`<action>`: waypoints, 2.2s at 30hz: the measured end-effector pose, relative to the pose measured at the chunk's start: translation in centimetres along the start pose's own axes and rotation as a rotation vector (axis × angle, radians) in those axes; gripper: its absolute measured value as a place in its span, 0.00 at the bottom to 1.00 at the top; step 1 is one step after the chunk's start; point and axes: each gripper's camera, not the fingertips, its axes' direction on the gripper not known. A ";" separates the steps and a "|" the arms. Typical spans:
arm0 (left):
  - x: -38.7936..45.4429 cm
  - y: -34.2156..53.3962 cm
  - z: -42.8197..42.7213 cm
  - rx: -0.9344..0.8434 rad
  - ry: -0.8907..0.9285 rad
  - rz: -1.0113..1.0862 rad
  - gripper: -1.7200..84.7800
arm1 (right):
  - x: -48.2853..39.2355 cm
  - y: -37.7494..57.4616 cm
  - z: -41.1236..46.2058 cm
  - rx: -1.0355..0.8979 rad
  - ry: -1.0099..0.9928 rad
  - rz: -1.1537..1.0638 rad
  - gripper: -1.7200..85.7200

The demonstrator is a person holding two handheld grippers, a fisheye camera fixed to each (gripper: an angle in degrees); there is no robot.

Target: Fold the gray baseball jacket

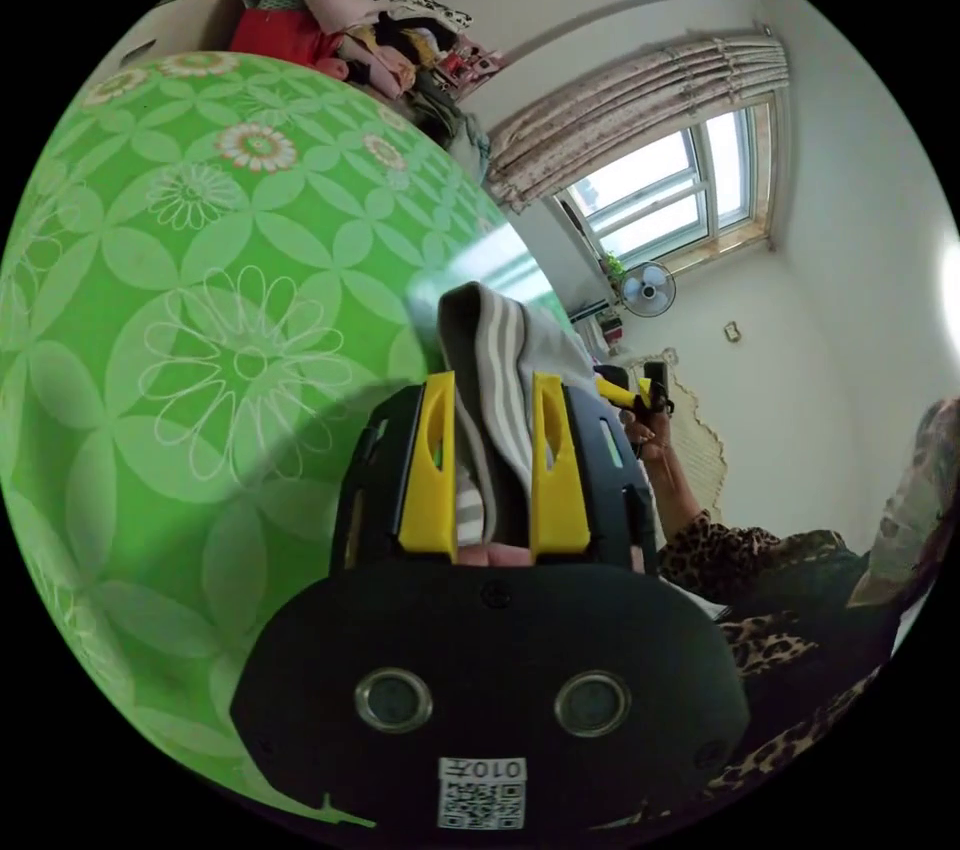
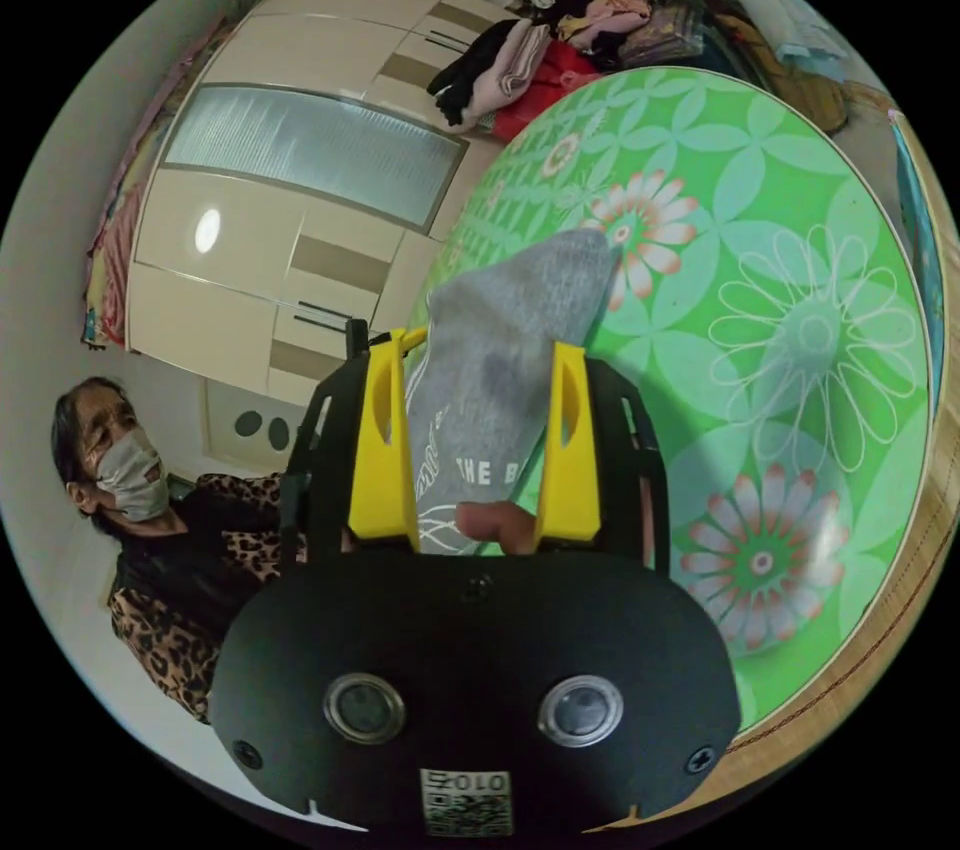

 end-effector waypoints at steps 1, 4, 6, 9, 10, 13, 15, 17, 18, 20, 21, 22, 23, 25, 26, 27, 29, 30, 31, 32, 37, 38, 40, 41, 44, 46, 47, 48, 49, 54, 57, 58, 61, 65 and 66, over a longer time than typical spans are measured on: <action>-0.1 -0.5 0.2 -0.009 -0.004 -0.001 0.16 | 0.3 -0.6 0.5 -0.018 0.023 0.000 0.23; -0.5 -2.9 1.8 -0.067 0.000 0.012 0.19 | 1.1 -1.9 1.8 -0.051 0.059 -0.002 0.22; -0.7 -4.6 3.4 -0.118 0.008 0.023 0.20 | 1.7 -2.2 2.3 -0.040 0.041 0.003 0.21; -0.9 -6.2 4.3 -0.126 0.015 0.023 0.20 | 2.4 -2.6 3.0 -0.034 -0.015 0.005 0.21; -0.8 -6.4 4.1 -0.122 0.009 0.023 0.20 | 2.1 -2.4 2.7 -0.022 -0.001 -0.011 0.22; -0.5 -6.2 2.0 -0.082 -0.058 0.061 0.21 | 1.7 -1.0 1.3 0.011 0.161 -0.012 0.24; -2.1 -5.8 1.4 -0.098 -0.021 0.040 0.20 | 2.5 -0.6 0.8 0.025 0.106 -0.005 0.24; -2.9 -5.8 1.4 -0.089 0.026 0.030 0.20 | 2.9 -1.2 1.3 0.032 0.087 -0.002 0.24; -2.9 -6.1 1.8 -0.091 0.048 0.037 0.20 | 2.9 -1.5 1.6 0.029 0.086 -0.006 0.23; -2.4 -6.7 2.8 -0.114 0.051 0.072 0.19 | 2.4 -2.8 3.1 -0.008 0.115 -0.024 0.22; -2.0 -7.2 3.3 -0.128 0.047 0.087 0.19 | 2.3 -3.1 3.4 -0.018 0.130 -0.027 0.22; -1.9 -7.5 3.5 -0.133 0.047 0.088 0.18 | 2.0 -3.6 4.2 -0.032 0.149 -0.030 0.21; -1.9 -8.1 3.9 -0.144 0.051 0.087 0.18 | 1.7 -4.0 4.9 -0.046 0.168 -0.033 0.20; -1.9 -8.9 4.5 -0.163 0.060 0.087 0.16 | 1.1 -4.4 5.8 -0.087 0.221 -0.043 0.18; -2.1 -9.3 4.8 -0.175 0.067 0.083 0.15 | 1.1 -4.6 6.2 -0.103 0.235 -0.024 0.16; -2.7 -9.6 5.3 -0.194 0.087 0.060 0.14 | 1.2 -4.6 6.3 -0.110 0.227 -0.011 0.15; -3.6 -9.7 6.0 -0.235 0.144 -0.004 0.11 | 2.2 -4.5 6.8 -0.149 0.111 0.045 0.12; -3.8 -9.6 5.5 -0.206 0.181 -0.033 0.10 | 2.3 -4.2 6.7 -0.135 0.081 0.052 0.11; -3.9 -9.4 5.1 -0.187 0.208 -0.043 0.10 | 1.9 -3.4 6.2 -0.090 0.023 0.034 0.11; -3.8 -9.1 4.1 -0.147 0.285 -0.050 0.09 | 1.0 -2.4 5.7 -0.043 -0.021 0.003 0.10; -0.3 -8.2 -1.4 -0.079 0.402 0.070 0.08 | -4.5 1.2 4.9 0.020 -0.072 -0.132 0.09; 1.1 -7.7 -2.8 -0.075 0.415 0.113 0.08 | -6.5 2.3 4.8 0.023 -0.071 -0.182 0.09; 3.0 -6.7 -5.0 -0.061 0.432 0.171 0.08 | -9.7 4.3 4.7 0.027 -0.078 -0.250 0.09; 4.1 -5.7 -6.5 -0.052 0.449 0.204 0.08 | -11.8 6.1 4.7 0.033 -0.073 -0.287 0.10; 6.8 -2.8 -9.7 -0.054 0.485 0.279 0.08 | -16.8 11.1 5.2 0.046 -0.051 -0.356 0.10; 8.1 -0.7 -11.4 -0.053 0.496 0.315 0.08 | -19.7 14.6 5.9 0.050 -0.037 -0.404 0.10; 8.6 0.9 -12.3 -0.050 0.519 0.337 0.08 | -21.7 17.2 6.6 0.048 -0.021 -0.443 0.10; 9.2 2.7 -13.2 -0.046 0.549 0.373 0.08 | -22.8 18.5 7.0 0.047 -0.010 -0.466 0.10; 9.5 3.8 -13.7 -0.040 0.560 0.399 0.08 | -25.0 21.3 8.0 0.030 0.016 -0.524 0.10; 10.4 16.5 -17.9 -0.001 0.509 0.499 0.09 | -30.5 32.7 13.0 -0.092 0.088 -0.681 0.10; 9.4 23.4 -17.8 -0.009 0.468 0.411 0.09 | -29.4 37.2 15.8 -0.160 0.046 -0.638 0.10; 9.0 24.5 -17.5 -0.002 0.465 0.382 0.09 | -28.5 38.4 16.8 -0.173 0.028 -0.599 0.10; 6.6 28.0 -15.6 -0.016 0.470 0.254 0.09 | -27.5 40.9 18.8 -0.208 0.044 -0.566 0.10; 6.0 28.5 -14.6 -0.006 0.483 0.171 0.09 | -27.5 42.1 19.9 -0.225 0.048 -0.561 0.10; 7.0 27.7 -14.9 -0.007 0.463 0.177 0.09 | -27.5 42.1 19.8 -0.216 0.044 -0.563 0.10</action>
